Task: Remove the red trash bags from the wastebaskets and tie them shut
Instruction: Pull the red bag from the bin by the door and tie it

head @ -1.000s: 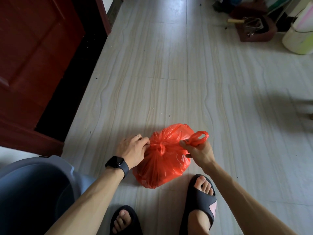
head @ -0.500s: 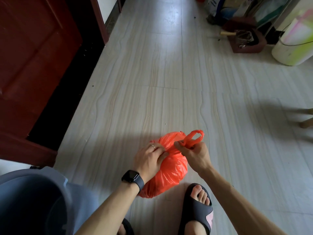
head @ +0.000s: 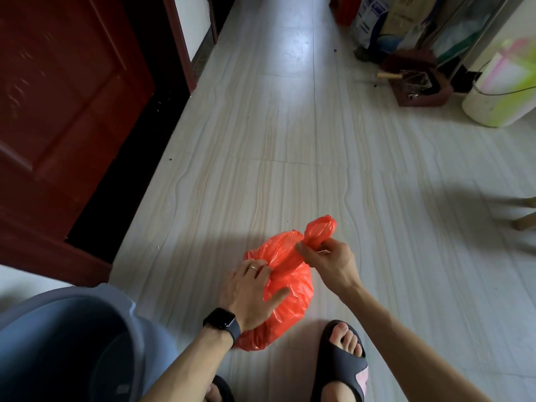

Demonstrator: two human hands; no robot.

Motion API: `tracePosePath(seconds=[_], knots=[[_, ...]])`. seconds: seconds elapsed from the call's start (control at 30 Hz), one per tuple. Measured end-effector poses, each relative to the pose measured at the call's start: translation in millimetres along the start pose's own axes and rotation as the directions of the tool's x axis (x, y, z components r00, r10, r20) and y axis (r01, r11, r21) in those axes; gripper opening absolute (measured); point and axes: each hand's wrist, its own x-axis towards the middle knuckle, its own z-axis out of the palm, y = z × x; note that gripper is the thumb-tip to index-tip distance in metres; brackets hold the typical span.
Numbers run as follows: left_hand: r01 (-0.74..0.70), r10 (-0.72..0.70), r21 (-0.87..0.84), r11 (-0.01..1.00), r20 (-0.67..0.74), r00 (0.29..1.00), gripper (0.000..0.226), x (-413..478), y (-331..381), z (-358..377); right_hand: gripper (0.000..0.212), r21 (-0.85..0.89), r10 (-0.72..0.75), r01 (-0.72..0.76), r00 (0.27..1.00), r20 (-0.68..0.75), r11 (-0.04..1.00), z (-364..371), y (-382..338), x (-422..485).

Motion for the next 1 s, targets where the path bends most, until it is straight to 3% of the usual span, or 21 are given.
tracePosePath(seconds=[0.07, 0.17, 0.23, 0.33, 0.47, 0.6, 0.67, 0.8, 1.0], knots=[[0.025, -0.041, 0.125, 0.992, 0.132, 0.99, 0.086, -6, 7, -4, 0.028, 0.045, -0.026, 0.027, 0.999, -0.029, 0.999, -4, -14, -1], [0.073, -0.113, 0.218, 0.973, 0.177, 0.978, 0.082, -10, 9, -5, 0.033, 0.113, -0.037, 0.044, 0.997, -0.065, 0.993, -9, -38, -9], [0.108, -0.146, 0.21, 0.972, 0.176, 0.974, 0.078, -9, 9, -12, 0.031, 0.215, -0.024, 0.026, 1.0, -0.01, 0.976, -13, -54, -20], [0.083, -0.122, 0.237, 0.968, 0.153, 0.981, 0.071, -1, 9, -26, 0.044, 0.407, -0.051, -0.01, 0.989, 0.14, 0.913, -23, -78, -37], [0.034, -0.056, 0.26, 0.965, 0.076, 0.996, 0.063, 8, 2, -41, 0.041, 0.35, -0.098, 0.049, 0.988, 0.123, 0.936, -33, -92, -41], [0.058, -0.085, 0.273, 0.96, 0.088, 0.992, 0.057, 23, -10, -36, 0.038, 0.364, -0.018, -0.016, 0.996, 0.09, 0.931, -22, -85, -29], [0.069, -0.104, 0.256, 0.964, 0.127, 0.986, 0.06, 30, -16, -29, 0.028, 0.29, -0.024, -0.01, 0.993, 0.116, 0.957, -17, -78, -16], [0.044, -0.09, 0.256, 0.966, 0.172, 0.981, 0.068, 58, -40, -19, 0.031, 0.12, 0.025, -0.045, 0.986, 0.162, 0.992, -6, -68, 34], [0.071, -0.115, 0.222, 0.972, 0.19, 0.975, 0.073, 101, -60, -23, 0.021, 0.204, 0.048, -0.086, 0.982, 0.18, 0.975, 11, -91, 94]])
